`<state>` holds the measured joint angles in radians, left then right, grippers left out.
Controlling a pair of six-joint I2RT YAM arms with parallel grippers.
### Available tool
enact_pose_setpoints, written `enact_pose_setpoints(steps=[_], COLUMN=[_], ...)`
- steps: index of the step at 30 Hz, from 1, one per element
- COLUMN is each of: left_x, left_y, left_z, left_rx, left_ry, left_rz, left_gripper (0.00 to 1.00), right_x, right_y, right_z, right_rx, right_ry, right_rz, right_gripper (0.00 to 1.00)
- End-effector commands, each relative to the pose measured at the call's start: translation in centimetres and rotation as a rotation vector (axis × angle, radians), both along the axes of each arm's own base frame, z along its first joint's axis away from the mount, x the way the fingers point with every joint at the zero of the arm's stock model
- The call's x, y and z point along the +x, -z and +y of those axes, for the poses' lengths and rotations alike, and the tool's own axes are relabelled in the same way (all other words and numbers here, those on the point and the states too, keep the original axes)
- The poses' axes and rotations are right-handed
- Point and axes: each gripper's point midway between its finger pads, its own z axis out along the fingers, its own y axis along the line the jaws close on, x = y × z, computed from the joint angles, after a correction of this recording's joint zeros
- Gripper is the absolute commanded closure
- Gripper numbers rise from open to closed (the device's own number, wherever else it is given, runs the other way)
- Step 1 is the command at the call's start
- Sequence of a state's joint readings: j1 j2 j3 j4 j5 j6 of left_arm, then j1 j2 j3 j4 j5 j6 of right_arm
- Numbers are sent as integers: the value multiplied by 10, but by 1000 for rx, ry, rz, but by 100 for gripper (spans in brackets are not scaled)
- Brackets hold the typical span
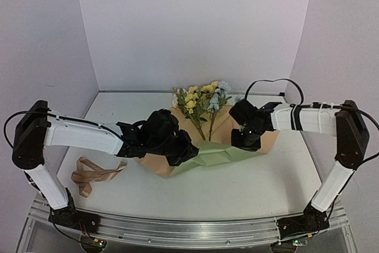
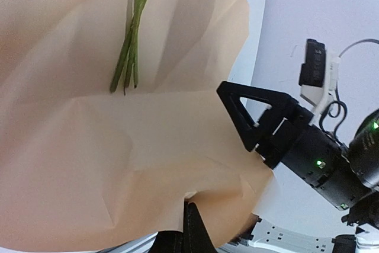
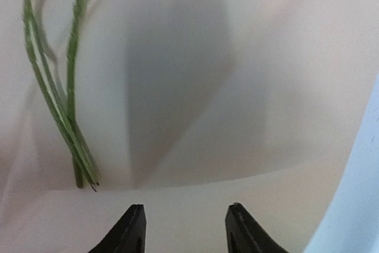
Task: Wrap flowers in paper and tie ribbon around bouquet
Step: Fold the bottom corner of the flattened wrapping paper at the center of the board.
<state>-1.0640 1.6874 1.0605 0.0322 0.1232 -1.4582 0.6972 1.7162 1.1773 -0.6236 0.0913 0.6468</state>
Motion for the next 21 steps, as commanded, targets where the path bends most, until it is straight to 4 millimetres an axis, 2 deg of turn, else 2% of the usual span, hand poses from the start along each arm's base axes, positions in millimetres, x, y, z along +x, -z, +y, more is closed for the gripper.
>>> enact_pose_setpoints(steps=[1,5,9,12,16,21], left_x=[33,60,85,103,115,109], left_y=[-20,-15,-3,6,10,3], left_z=[-10,-13,-11,-8,-10,-16], left_rx=[-26,-27,-15,-18,-42,-77], left_ry=[75,113,129,132,158,208], left_rz=[-61,-53,-43,-32,-24,-33], left_gripper=[100,100,100,100,100,100], right_x=[29,43,54,57,56,54], right_y=[-62,-90,-110,-114,-104,-111], right_z=[-6,-6,-9,-6,6,41], right_rx=[42,53,46,50,101,235], right_ry=[44,53,68,58,11,-149], right_rz=[-143,-216,-280,-291,-285,-306], right_gripper=[43,30,23,21,15,9])
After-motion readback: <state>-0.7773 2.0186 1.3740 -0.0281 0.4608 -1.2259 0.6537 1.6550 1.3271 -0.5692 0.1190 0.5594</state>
